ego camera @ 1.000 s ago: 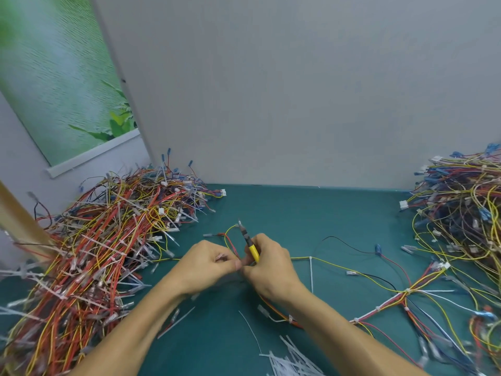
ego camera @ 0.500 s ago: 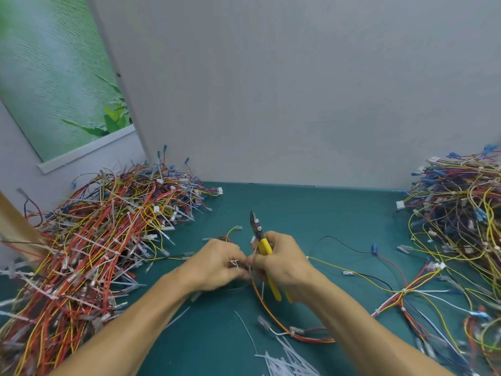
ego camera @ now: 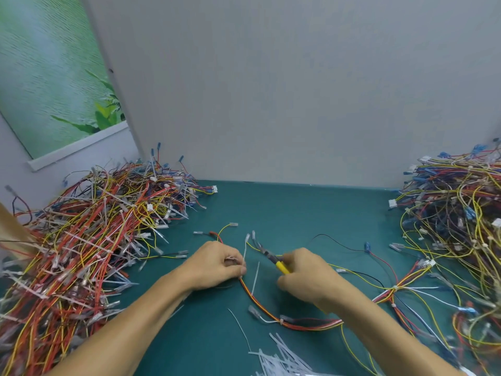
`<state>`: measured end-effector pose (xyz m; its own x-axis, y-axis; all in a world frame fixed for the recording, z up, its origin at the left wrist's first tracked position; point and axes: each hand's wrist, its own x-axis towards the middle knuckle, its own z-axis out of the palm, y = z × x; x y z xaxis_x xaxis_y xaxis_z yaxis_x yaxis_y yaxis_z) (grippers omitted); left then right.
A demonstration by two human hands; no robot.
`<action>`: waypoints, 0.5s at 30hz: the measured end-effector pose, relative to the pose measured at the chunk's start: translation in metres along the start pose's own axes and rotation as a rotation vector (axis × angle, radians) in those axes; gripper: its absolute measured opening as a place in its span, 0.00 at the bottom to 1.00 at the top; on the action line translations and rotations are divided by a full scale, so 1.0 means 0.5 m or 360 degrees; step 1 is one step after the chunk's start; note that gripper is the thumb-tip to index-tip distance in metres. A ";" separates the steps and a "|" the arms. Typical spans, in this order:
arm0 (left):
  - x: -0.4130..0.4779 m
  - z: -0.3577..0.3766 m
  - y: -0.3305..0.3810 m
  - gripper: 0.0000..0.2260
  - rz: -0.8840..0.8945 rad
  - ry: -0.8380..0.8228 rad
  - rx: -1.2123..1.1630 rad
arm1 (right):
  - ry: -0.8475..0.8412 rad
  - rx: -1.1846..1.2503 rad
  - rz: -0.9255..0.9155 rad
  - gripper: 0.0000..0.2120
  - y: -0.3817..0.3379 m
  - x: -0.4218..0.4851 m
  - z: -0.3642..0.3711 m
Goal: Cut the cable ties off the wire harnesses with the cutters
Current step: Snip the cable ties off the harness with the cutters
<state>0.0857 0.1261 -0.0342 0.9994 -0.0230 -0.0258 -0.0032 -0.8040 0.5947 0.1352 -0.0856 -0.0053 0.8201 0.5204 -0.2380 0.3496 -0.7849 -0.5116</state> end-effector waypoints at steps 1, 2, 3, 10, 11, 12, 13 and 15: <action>0.002 -0.001 -0.001 0.04 -0.0047 -0.0003 -0.0068 | -0.0006 -0.0141 -0.0027 0.05 0.003 -0.011 0.000; 0.004 -0.002 -0.001 0.05 -0.0090 -0.0012 -0.0111 | -0.0013 -0.0269 -0.0049 0.05 0.005 -0.020 0.004; 0.008 -0.003 -0.002 0.07 -0.0129 -0.0026 -0.0141 | -0.0022 -0.0390 -0.0068 0.05 0.003 -0.030 0.009; 0.024 -0.004 -0.005 0.17 -0.0202 -0.0074 -0.0214 | 0.0046 -0.0704 -0.0113 0.07 -0.040 -0.054 0.037; 0.024 -0.004 -0.006 0.16 -0.0204 -0.0064 -0.0221 | 0.0046 -0.0713 -0.0102 0.07 -0.043 -0.051 0.039; 0.024 -0.004 -0.007 0.16 -0.0209 -0.0057 -0.0228 | 0.0045 -0.0716 -0.0099 0.06 -0.046 -0.048 0.040; 0.023 -0.004 -0.007 0.15 -0.0213 -0.0053 -0.0233 | 0.0044 -0.0712 -0.0101 0.04 -0.049 -0.044 0.043; 0.022 -0.004 -0.007 0.16 -0.0214 -0.0049 -0.0227 | 0.0041 -0.0710 -0.0109 0.03 -0.055 -0.040 0.048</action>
<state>0.0969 0.1299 -0.0350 0.9890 0.0590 -0.1357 0.1372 -0.7088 0.6919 0.0985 -0.0663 -0.0062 0.7973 0.5721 -0.1924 0.5599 -0.8201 -0.1182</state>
